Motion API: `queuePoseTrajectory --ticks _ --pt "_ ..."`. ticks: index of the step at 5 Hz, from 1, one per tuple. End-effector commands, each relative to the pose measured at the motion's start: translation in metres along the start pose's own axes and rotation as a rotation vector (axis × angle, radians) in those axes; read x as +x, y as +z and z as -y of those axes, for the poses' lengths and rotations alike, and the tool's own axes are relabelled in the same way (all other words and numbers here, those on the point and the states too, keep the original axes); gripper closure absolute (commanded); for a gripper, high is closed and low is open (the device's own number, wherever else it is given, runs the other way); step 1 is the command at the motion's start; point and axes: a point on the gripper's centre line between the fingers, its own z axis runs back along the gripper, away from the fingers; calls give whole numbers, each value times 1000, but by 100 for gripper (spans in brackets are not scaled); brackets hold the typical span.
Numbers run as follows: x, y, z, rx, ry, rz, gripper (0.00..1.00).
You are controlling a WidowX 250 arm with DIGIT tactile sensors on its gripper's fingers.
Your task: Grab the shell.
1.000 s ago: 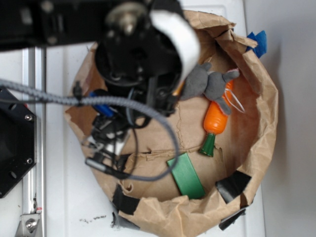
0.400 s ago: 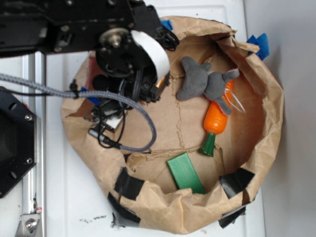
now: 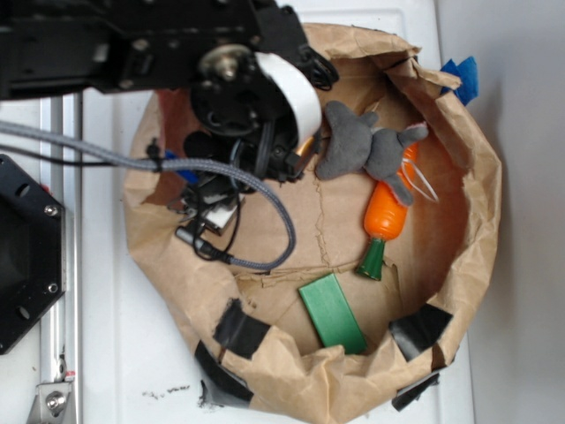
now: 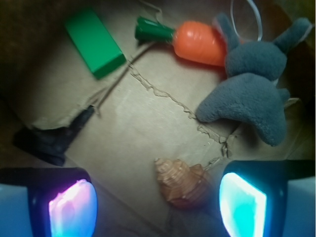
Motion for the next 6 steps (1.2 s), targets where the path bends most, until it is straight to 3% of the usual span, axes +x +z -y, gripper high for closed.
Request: queuePoseTrajectory --ticks 1,2,5,6 --pt "1 -22 -11 -2 -4 15 0" --pt "2 -36 -4 -36 -50 12 0" --pt "-3 -28 -4 -21 -59 7 0" --pt "-6 -6 -3 -18 -31 67 0"
